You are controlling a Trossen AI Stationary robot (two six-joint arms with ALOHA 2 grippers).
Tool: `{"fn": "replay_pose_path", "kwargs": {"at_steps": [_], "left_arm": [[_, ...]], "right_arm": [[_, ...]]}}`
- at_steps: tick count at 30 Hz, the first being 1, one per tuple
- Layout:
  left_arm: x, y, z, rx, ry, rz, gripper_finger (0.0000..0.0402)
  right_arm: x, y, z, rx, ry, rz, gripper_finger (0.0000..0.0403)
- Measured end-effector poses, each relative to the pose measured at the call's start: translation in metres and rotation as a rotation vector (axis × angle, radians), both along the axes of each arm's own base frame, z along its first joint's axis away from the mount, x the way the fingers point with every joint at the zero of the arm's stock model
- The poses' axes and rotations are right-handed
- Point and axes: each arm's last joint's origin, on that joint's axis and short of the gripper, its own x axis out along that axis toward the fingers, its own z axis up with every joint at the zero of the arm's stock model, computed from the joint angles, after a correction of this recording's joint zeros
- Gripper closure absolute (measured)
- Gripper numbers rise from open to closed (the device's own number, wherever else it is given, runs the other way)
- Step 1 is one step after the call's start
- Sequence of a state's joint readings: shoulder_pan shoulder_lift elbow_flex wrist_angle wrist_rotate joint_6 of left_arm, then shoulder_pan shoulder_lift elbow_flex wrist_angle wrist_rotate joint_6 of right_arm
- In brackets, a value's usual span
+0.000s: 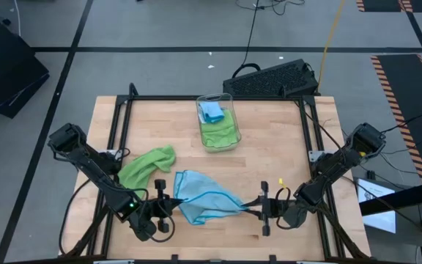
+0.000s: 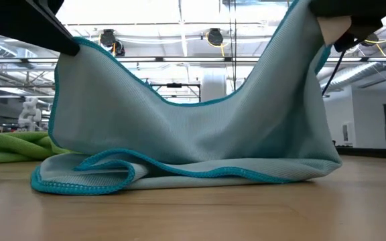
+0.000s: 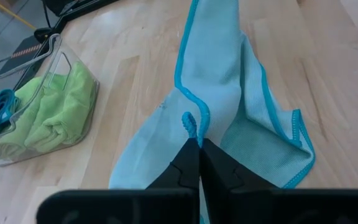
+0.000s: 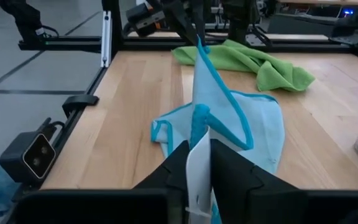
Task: Fold microfiber towels
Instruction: Fold the blue towel
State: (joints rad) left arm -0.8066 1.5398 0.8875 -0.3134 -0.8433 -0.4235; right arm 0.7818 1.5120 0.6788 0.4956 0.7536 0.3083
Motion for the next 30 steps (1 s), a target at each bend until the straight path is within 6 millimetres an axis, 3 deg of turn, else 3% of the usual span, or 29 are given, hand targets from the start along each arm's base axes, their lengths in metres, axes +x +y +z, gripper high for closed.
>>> {"fn": "replay_pose_path", "kwargs": {"at_steps": [5, 9, 14, 19, 22, 30], "left_arm": [[0.0, 0.0, 0.0, 0.0, 0.0, 0.001, 0.0397], [0.0, 0.0, 0.0, -0.002, -0.002, 0.0, 0.0398], [0.003, -0.012, 0.014, -0.02, -0.109, -0.088, 0.0399], [-0.002, -0.029, 0.054, -0.029, -0.339, -0.247, 0.0399], [-0.007, -0.03, 0.081, -0.031, -0.473, -0.253, 0.0398], [-0.002, -0.033, 0.145, -0.017, -0.488, -0.162, 0.0399]], "right_arm": [[0.0, 0.0, 0.0, -0.006, -0.001, 0.003, 0.0356], [0.0, 0.0, 0.001, -0.005, -0.001, 0.008, 0.0391], [-0.007, 0.005, 0.017, 0.052, -0.068, 0.032, 0.0398], [-0.013, 0.017, 0.061, 0.078, -0.184, 0.023, 0.0399], [-0.016, 0.028, 0.086, 0.009, -0.219, -0.017, 0.04], [-0.026, 0.047, 0.162, -0.088, -0.281, -0.235, 0.0402]]}}
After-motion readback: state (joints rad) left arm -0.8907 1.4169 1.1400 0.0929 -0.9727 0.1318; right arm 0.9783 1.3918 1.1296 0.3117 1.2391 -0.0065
